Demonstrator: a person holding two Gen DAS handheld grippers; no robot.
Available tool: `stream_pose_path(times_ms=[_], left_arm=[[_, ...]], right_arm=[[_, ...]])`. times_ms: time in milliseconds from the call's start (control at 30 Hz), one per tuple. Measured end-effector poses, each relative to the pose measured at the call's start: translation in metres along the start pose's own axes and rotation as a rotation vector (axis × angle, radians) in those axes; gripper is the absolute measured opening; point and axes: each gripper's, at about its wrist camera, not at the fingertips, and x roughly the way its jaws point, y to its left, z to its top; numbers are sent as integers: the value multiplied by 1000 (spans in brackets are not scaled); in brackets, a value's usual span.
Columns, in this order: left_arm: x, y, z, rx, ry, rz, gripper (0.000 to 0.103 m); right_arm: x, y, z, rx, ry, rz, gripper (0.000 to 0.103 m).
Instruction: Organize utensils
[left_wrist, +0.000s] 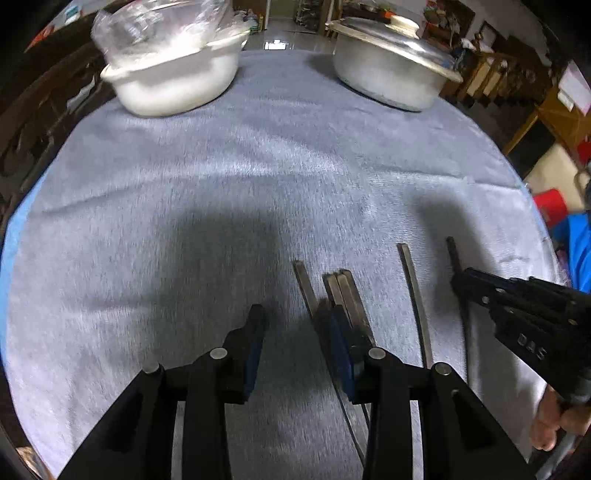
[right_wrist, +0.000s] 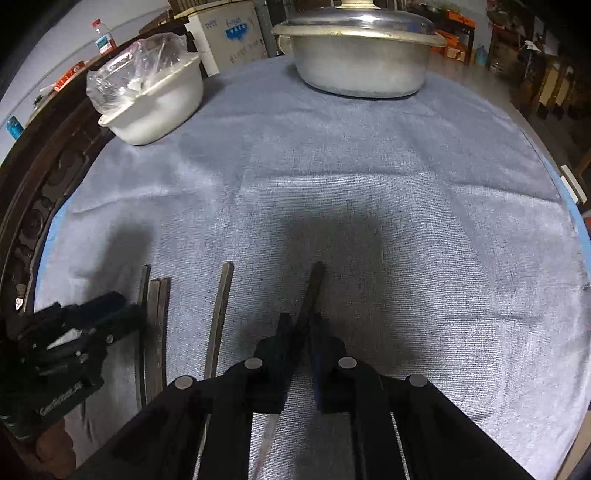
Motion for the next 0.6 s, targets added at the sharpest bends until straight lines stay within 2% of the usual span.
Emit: stream_pose_path(times_ms=[167,267,367,433,500,600], left_arm=[[8,-10,11,83,-9,62,36],[9,-10,11,97,-22,62,34],[12,-15,14,114,-30,61,28],[12,-19,15,134,-29,54,21],[12,-20,16,146,-26,48,18],[12,-17,18,147,-22,28,10]], right_arm=[[-5,-16,-6,19,4,-33,9],[-7,-26,-6,37,31,-38,9],[-3,-23,2,36,68,-56,11],[0,-15,7,9,84,-86,13],[3,-9,12,-15,91,-112,14],[5,-6,15,-20,93,-108,13]])
